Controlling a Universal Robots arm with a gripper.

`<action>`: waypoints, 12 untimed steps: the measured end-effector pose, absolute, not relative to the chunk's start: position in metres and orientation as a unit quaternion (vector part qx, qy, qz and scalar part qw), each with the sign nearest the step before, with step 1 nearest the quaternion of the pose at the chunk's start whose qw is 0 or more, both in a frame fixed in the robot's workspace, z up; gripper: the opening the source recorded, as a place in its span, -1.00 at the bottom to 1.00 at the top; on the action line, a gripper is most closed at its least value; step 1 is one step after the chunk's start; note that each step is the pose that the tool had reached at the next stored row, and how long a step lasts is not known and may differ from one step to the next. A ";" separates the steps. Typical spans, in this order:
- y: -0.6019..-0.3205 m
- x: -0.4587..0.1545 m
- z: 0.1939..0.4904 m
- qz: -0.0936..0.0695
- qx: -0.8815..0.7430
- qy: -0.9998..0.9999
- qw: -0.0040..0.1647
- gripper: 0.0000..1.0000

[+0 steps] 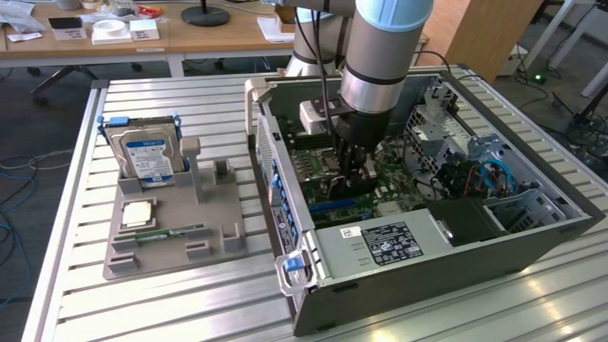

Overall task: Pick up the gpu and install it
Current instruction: 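Insert the gpu into the slot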

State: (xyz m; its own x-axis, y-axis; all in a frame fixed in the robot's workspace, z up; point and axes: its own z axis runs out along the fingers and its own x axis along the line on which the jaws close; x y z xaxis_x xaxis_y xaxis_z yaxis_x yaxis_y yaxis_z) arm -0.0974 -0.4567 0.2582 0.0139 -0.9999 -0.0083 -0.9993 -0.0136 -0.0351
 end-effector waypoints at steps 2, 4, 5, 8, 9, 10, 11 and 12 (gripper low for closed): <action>-0.457 -0.097 0.258 -0.009 -0.712 0.702 0.015 -0.47; -0.457 -0.098 0.258 -0.009 -0.712 0.702 0.016 -0.47; -0.457 -0.098 0.257 -0.009 -0.712 0.702 0.016 -0.47; -0.457 -0.098 0.257 -0.010 -0.712 0.702 0.015 -0.47; -0.457 -0.098 0.257 -0.010 -0.712 0.702 0.015 -0.47; -0.457 -0.099 0.257 -0.010 -0.712 0.702 0.015 -0.47; -0.457 -0.100 0.257 -0.010 -0.712 0.702 0.015 -0.47; -0.457 -0.100 0.257 -0.010 -0.712 0.702 0.015 -0.47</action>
